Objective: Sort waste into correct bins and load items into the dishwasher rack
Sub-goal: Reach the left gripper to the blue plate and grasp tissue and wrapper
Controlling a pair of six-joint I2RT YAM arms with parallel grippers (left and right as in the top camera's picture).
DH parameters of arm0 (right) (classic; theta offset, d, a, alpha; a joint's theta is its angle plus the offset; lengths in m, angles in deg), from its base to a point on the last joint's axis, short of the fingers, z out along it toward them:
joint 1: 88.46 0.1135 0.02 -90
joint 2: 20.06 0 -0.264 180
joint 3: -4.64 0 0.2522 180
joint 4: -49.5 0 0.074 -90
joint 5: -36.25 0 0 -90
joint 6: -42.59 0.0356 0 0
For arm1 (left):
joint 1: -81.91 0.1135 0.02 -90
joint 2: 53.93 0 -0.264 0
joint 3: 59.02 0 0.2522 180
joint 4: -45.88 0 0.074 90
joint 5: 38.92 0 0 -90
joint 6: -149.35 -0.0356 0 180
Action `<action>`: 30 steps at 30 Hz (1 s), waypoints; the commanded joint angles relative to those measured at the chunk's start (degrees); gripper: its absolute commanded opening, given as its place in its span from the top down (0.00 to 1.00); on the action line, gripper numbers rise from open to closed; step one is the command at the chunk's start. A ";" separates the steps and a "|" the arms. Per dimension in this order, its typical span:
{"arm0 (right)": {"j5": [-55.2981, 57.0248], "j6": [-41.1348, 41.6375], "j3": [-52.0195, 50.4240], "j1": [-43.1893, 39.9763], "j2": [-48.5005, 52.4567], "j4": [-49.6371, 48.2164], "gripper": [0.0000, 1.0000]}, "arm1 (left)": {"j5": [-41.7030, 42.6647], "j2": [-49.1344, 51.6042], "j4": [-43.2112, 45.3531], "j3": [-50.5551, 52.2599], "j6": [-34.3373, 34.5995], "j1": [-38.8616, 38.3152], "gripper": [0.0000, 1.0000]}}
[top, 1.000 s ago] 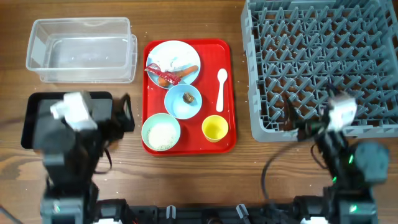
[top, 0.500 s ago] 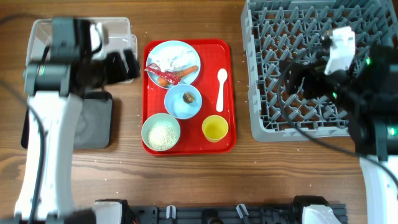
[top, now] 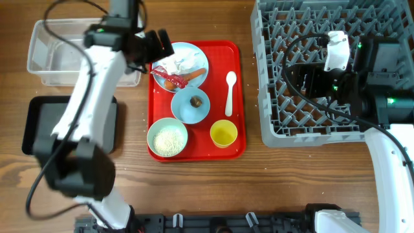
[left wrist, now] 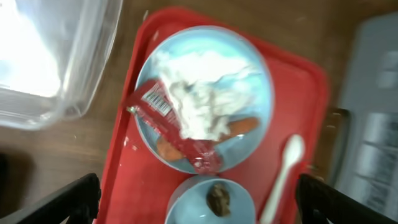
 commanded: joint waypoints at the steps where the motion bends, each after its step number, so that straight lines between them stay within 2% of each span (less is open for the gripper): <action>1: -0.87 0.02 0.85 -0.17 0.11 0.24 0.00 | -8.22 6.75 -1.05 -0.66 12.57 -3.32 0.00; 7: -0.90 0.02 0.85 -0.17 0.11 0.92 0.00 | -8.96 12.09 2.40 -0.66 17.00 -5.22 0.00; 26: 0.02 0.02 0.85 -0.17 0.11 2.36 0.00 | -9.84 20.98 17.31 -0.63 14.91 -5.99 0.00; 27: 0.04 0.02 0.85 -0.17 0.11 2.45 0.00 | -9.81 21.31 17.86 -0.63 14.93 -5.99 0.03; 30: 0.02 0.07 0.85 -0.17 0.11 2.67 0.00 | -9.81 22.60 19.26 -0.63 14.93 -5.99 0.30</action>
